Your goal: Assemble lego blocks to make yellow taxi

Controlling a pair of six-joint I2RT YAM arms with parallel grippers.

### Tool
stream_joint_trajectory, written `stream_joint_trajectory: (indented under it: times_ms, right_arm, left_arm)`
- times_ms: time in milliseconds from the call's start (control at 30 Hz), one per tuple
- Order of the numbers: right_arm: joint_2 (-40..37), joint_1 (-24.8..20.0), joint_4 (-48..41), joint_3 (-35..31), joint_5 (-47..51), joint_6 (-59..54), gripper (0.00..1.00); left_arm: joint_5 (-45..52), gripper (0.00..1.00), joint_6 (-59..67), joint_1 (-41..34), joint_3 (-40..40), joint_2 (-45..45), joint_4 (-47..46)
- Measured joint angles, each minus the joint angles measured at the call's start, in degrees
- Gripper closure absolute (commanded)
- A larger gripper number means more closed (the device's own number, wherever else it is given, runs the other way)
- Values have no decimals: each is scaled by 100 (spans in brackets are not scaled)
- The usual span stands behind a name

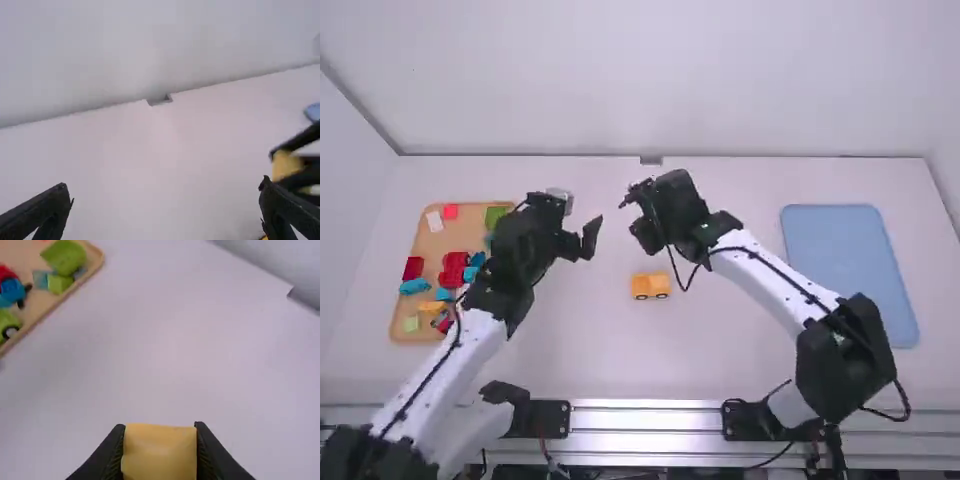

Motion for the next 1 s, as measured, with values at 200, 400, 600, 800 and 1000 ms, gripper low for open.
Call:
stream_joint_trajectory:
  times_ms: [200,400,600,800,1000]
  right_arm:
    - [1224,505,-1613,1519,-216,-1294,98]
    - [2205,1086,-2524,2616,-142,-2422,100]
    - [3392,1585,-3244,3281,472,-3346,100]
    - [4037,1928,-3523,3571,1130,-3665,100]
    - [4144,2013,-3665,3727,1353,-3762,1]
  left_arm:
    - [-1257,1,-249,26,90,-2140,-1261]
    - [-2308,1,-496,26,-599,-3862,-1617]
    - [-2719,1,-581,28,-1255,-5062,-1637]
    - [-2817,1,-599,28,-1429,-5261,-1639]
    - [-2820,1,-601,26,-1502,-5261,-1652]
